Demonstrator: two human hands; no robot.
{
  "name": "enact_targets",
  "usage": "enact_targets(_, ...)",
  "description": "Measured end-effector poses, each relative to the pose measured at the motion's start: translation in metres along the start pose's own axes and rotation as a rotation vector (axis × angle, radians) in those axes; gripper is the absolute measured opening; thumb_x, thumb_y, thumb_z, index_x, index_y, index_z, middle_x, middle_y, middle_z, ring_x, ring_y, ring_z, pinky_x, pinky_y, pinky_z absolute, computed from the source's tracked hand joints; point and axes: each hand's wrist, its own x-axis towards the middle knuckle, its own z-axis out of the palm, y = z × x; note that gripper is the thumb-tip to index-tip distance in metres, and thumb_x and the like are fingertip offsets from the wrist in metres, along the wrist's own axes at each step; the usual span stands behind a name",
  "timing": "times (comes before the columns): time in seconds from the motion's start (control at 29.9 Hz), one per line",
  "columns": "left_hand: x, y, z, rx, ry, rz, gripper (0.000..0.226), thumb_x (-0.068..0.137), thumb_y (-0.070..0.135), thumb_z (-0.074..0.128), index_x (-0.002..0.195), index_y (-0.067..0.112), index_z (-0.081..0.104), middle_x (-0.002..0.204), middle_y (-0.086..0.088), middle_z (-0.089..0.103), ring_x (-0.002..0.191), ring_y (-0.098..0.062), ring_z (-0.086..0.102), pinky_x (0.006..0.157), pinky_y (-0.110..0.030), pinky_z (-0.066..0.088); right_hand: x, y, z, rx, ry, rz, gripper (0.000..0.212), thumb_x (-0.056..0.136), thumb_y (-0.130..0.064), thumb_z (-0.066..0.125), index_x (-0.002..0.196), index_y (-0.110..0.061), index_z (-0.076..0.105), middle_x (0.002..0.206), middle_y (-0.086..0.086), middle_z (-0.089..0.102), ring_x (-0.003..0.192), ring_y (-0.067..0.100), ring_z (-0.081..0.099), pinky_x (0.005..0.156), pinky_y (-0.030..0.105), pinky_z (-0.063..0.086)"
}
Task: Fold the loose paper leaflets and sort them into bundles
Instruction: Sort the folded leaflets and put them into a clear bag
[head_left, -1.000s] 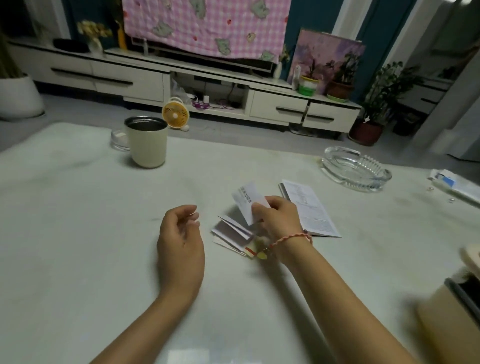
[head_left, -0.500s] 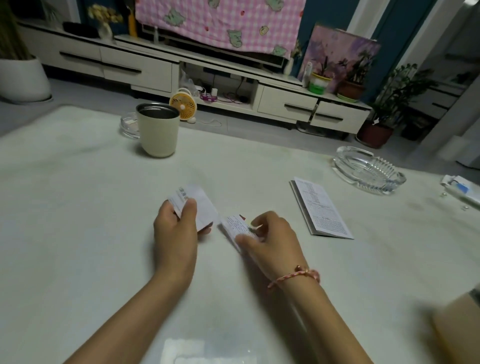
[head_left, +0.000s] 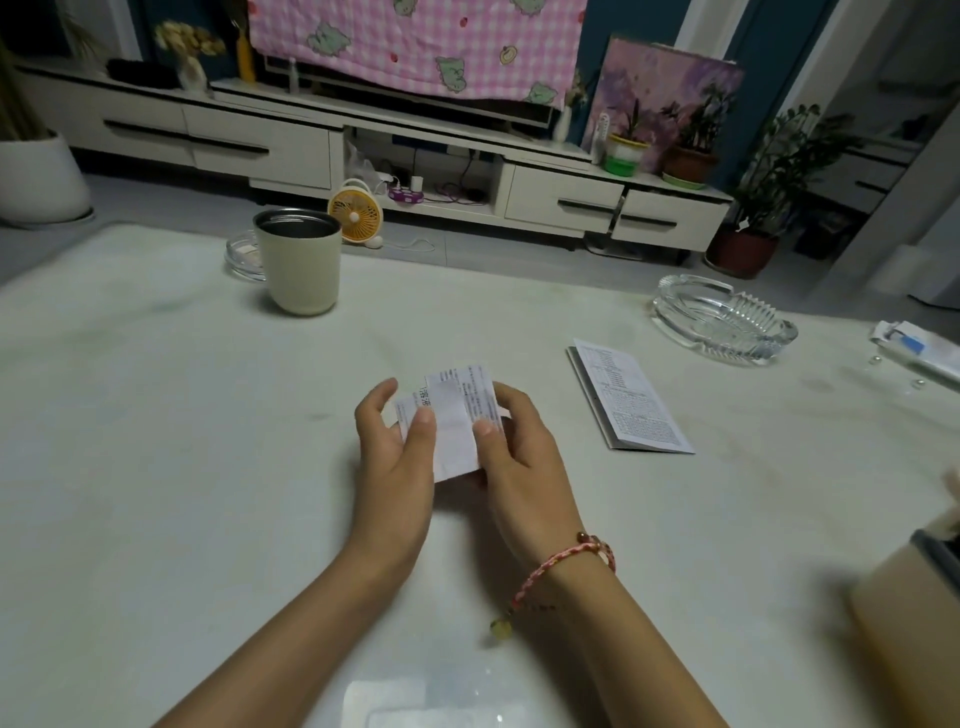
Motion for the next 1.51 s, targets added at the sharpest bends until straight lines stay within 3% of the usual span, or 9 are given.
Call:
enact_targets(0.17,0.001,-0.006,-0.002,0.095,-0.027,0.07,0.015,0.096,0.009,0.046,0.11,0.007,0.049,0.107,-0.011,0.063,0.096,-0.023,0.063,0.079,-0.024,0.051,-0.014,-0.002,0.001,-0.065,-0.037,-0.103,0.021,0.098,-0.015,0.043,0.114,-0.018,0.056,0.103,-0.006,0.064,0.09,0.002,0.059,0.081,0.019,0.047)
enact_targets(0.37,0.001,-0.002,-0.001,-0.364,-0.178,-0.272,0.033,0.088,0.026,0.052,0.113,0.006,0.058,0.096,-0.012,0.07,0.081,-0.019,0.067,0.066,-0.03,0.051,-0.014,0.005,0.003,-0.039,-0.005,-0.102,0.042,0.091,-0.014,0.041,0.131,-0.026,0.047,0.117,-0.008,0.06,0.093,0.005,0.055,0.091,0.023,0.045)
enact_targets(0.47,0.002,-0.001,-0.001,-0.384,-0.196,-0.306,0.027,0.096,0.025,0.041,0.103,0.009,0.061,0.089,-0.006,0.074,0.078,-0.014,0.071,0.064,-0.025,0.058,-0.018,0.002,0.002,-0.178,-0.074,-0.077,0.052,0.097,-0.011,0.039,0.144,-0.026,0.024,0.11,-0.019,0.052,0.091,-0.001,0.055,0.078,0.005,0.041)
enact_targets(0.67,0.011,0.001,-0.008,-0.26,-0.074,-0.234,0.025,0.098,0.027,0.041,0.091,0.012,0.059,0.069,-0.002,0.069,0.063,-0.012,0.067,0.068,-0.027,0.055,0.002,0.009,-0.024,-0.438,0.249,-0.112,0.049,0.089,-0.021,0.057,0.133,-0.022,0.037,0.104,-0.001,0.052,0.092,0.016,0.051,0.081,0.027,0.041)
enact_targets(0.9,0.007,-0.002,-0.005,-0.05,0.042,-0.166,0.021,0.092,0.036,0.052,0.086,0.018,0.058,0.084,-0.003,0.064,0.079,-0.018,0.061,0.081,-0.034,0.047,0.015,0.01,-0.027,-0.828,-0.013,0.257,0.052,0.082,-0.048,0.062,0.122,-0.017,0.049,0.123,0.007,0.051,0.115,0.027,0.046,0.091,0.033,0.035)
enact_targets(1.07,0.003,-0.002,-0.003,-0.014,0.039,-0.13,0.025,0.095,0.039,0.043,0.088,0.018,0.056,0.088,-0.005,0.063,0.081,-0.017,0.061,0.075,-0.027,0.046,0.009,0.007,-0.024,-0.943,0.016,0.147,0.03,0.097,-0.035,0.041,0.11,-0.009,0.049,0.116,0.011,0.05,0.108,0.029,0.045,0.084,0.034,0.033)
enact_targets(1.24,0.002,-0.005,-0.002,-0.056,0.049,-0.17,0.033,0.098,0.037,0.038,0.109,0.011,0.054,0.105,-0.011,0.062,0.097,-0.023,0.059,0.082,-0.029,0.045,0.004,0.003,-0.023,-0.283,0.117,0.169,0.013,0.099,-0.021,0.037,0.097,-0.01,0.043,0.085,-0.002,0.052,0.08,0.019,0.05,0.062,0.019,0.039)
enact_targets(1.31,0.001,-0.004,-0.001,-0.039,0.04,-0.157,0.03,0.098,0.037,0.038,0.106,0.012,0.052,0.1,-0.007,0.061,0.093,-0.021,0.058,0.08,-0.03,0.045,0.002,0.003,-0.018,-0.089,0.085,0.17,0.011,0.097,-0.016,0.04,0.096,-0.008,0.048,0.081,-0.003,0.054,0.076,0.017,0.053,0.072,0.023,0.046)
enact_targets(1.51,-0.001,-0.002,0.001,0.114,0.045,-0.039,0.012,0.096,0.03,0.044,0.093,0.019,0.043,0.09,0.004,0.054,0.077,-0.005,0.055,0.057,-0.009,0.045,-0.003,0.005,-0.009,-0.058,-0.127,0.127,0.015,0.096,-0.016,0.044,0.088,-0.013,0.056,0.077,-0.001,0.056,0.071,0.014,0.05,0.068,0.028,0.04)
